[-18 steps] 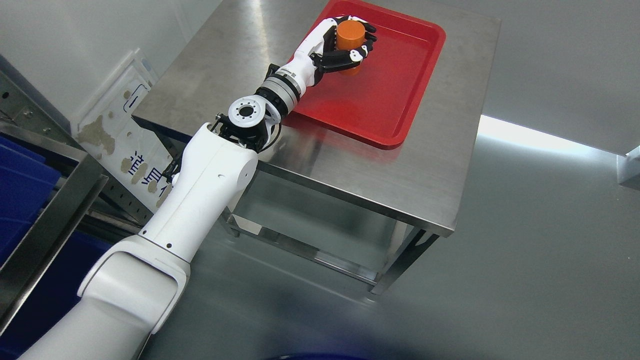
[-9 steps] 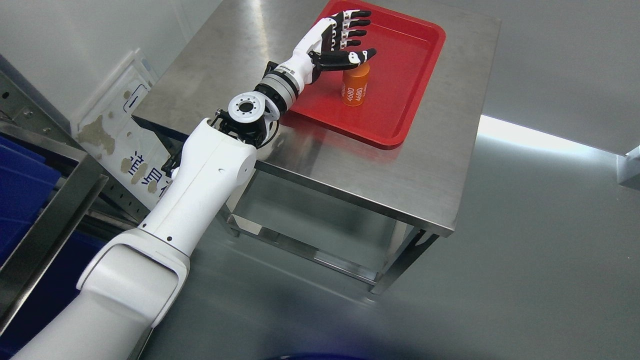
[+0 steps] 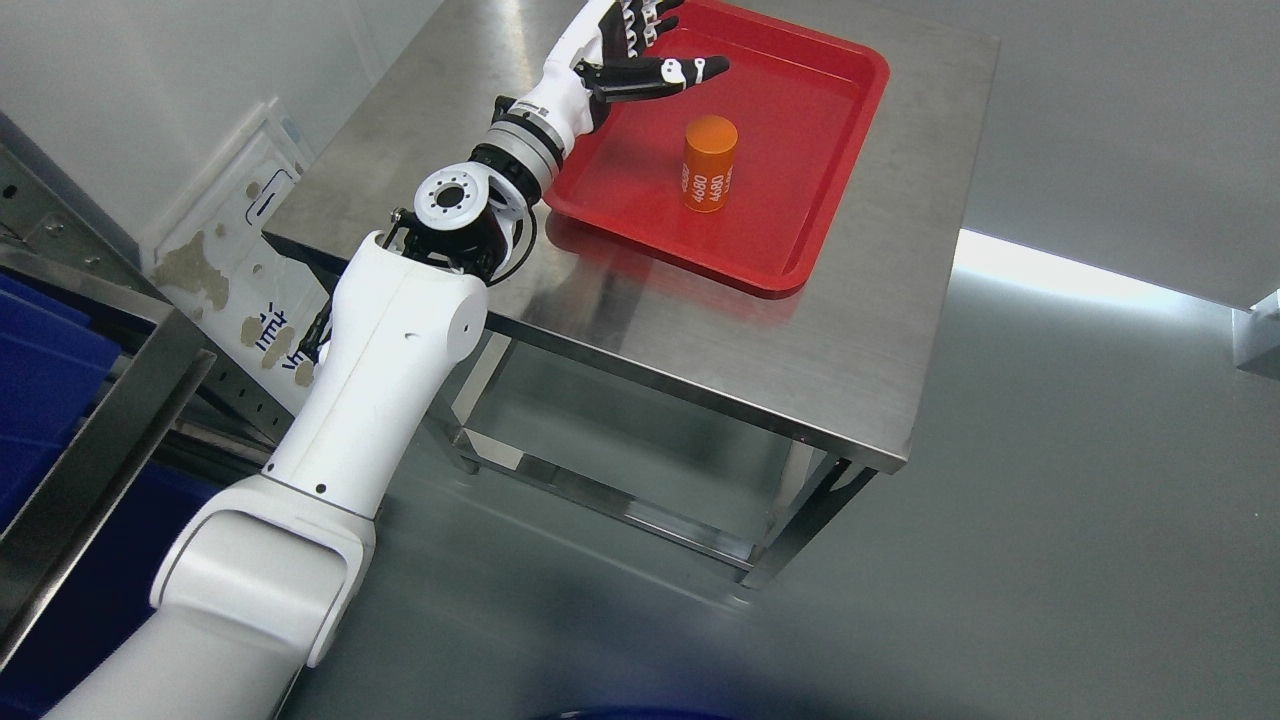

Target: Grab orange capacitor from left shelf to right desk

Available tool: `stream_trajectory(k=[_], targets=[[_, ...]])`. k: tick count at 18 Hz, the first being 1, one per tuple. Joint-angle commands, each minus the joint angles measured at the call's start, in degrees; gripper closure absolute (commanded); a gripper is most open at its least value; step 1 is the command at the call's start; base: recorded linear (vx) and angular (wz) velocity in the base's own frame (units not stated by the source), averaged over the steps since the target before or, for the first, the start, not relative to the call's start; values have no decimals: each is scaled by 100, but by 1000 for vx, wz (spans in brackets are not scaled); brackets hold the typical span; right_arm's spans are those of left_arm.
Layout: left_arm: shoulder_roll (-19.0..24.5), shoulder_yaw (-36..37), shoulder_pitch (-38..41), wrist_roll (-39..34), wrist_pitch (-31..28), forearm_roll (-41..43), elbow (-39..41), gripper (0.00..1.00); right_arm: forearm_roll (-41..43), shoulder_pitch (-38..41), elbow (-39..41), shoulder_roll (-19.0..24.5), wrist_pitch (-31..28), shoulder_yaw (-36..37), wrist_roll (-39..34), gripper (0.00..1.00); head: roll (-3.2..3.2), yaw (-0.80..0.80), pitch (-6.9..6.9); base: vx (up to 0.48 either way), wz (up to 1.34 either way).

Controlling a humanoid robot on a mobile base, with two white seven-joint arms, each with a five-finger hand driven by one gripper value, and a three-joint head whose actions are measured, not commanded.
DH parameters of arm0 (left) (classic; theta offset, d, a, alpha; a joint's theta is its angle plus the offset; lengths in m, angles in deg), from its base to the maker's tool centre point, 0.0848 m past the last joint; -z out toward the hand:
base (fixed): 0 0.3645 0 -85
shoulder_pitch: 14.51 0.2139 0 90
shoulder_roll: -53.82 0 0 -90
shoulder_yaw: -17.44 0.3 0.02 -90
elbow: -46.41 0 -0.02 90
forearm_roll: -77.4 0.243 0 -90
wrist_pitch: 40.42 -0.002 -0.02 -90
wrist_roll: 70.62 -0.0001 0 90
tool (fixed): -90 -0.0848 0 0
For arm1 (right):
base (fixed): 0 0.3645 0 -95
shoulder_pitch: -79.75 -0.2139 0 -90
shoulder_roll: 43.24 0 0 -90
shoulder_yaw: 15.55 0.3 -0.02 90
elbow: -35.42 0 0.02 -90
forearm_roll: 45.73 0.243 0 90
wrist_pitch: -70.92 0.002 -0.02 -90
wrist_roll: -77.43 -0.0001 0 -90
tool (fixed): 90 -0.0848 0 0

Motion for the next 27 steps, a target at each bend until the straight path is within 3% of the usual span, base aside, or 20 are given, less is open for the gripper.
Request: stream_trajectory(k=[1, 4, 8, 12, 20, 27], targets=[[434, -1311, 1898, -8, 21, 22, 2792, 0, -18, 114, 100, -100, 3, 97, -3, 0, 0, 0, 0, 0, 0], [655, -1565, 2789, -8, 74, 22, 3541, 0, -18, 114, 100, -100, 3, 97, -3, 0, 0, 0, 0, 0, 0], [1068, -1979, 3545, -8, 556, 31, 3596, 0, -18, 114, 100, -100, 3, 97, -3, 0, 0, 0, 0, 0, 0], [1025, -1997, 4213, -8, 934, 31, 3596, 0, -18, 114, 100, -100, 3, 97, -3, 0, 0, 0, 0, 0, 0], [911, -1927, 4171, 1, 997, 31, 3596, 0, -18, 114, 100, -100, 3, 97, -3, 0, 0, 0, 0, 0, 0], [735, -1733, 3538, -8, 671, 84, 3587, 0, -18, 114, 100, -100, 3, 97, -3, 0, 0, 0, 0, 0, 0]])
